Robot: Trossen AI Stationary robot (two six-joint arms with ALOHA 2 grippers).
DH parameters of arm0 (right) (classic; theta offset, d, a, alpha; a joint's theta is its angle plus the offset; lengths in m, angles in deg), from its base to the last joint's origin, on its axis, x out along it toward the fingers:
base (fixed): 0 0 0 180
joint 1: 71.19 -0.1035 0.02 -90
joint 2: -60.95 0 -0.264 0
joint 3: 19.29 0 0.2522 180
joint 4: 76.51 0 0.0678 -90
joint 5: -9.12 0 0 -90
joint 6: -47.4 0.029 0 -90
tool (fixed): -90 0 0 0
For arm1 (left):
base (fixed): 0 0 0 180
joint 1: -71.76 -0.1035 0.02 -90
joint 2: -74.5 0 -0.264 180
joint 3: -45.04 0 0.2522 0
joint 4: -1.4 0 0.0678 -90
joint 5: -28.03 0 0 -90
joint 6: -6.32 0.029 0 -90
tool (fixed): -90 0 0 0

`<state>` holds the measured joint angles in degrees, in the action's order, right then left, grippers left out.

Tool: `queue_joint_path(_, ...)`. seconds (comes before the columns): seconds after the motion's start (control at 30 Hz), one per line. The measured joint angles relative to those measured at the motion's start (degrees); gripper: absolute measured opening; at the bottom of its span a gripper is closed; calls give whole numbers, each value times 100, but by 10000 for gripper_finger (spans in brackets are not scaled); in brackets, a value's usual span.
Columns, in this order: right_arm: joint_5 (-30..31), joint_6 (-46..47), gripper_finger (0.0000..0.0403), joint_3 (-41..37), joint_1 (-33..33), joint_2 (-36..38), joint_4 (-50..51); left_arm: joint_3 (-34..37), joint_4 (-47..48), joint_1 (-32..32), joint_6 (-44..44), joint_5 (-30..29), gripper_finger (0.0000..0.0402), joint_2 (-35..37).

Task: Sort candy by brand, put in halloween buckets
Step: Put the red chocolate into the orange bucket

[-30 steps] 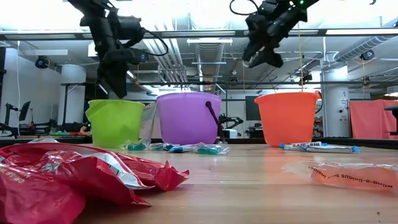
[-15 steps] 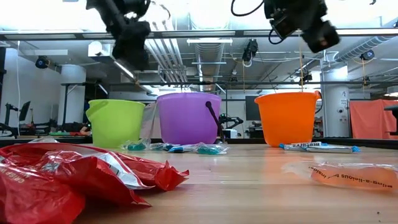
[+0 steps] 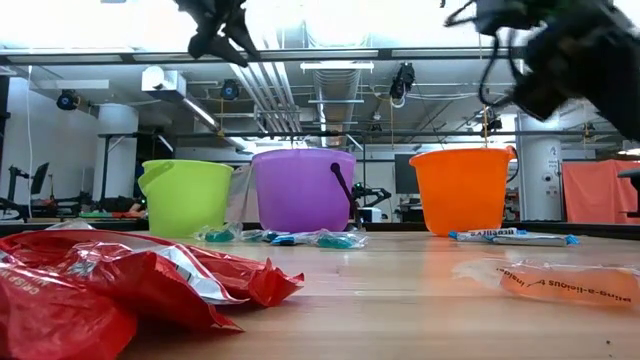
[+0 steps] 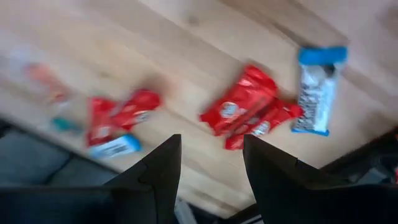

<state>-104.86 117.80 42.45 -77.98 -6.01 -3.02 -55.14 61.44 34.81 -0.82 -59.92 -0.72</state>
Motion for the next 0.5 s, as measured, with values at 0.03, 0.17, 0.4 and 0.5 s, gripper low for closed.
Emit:
queue_joint_path(0.03,97,235,164,-111,-164,-12,-70,-12,-4,25,-29,0,187,0)
queue_joint_path(0.17,334,949,166,-447,-694,-165,-276,-15,-6,118,-217,0,187,-2)
queue_joint_path(0.4,752,1471,168,-886,-951,-625,-1031,-15,0,208,-300,0,187,-22)
queue_joint_path(0.5,757,1416,167,-1044,-951,-914,-1370,-15,3,206,-315,-2,187,-22)
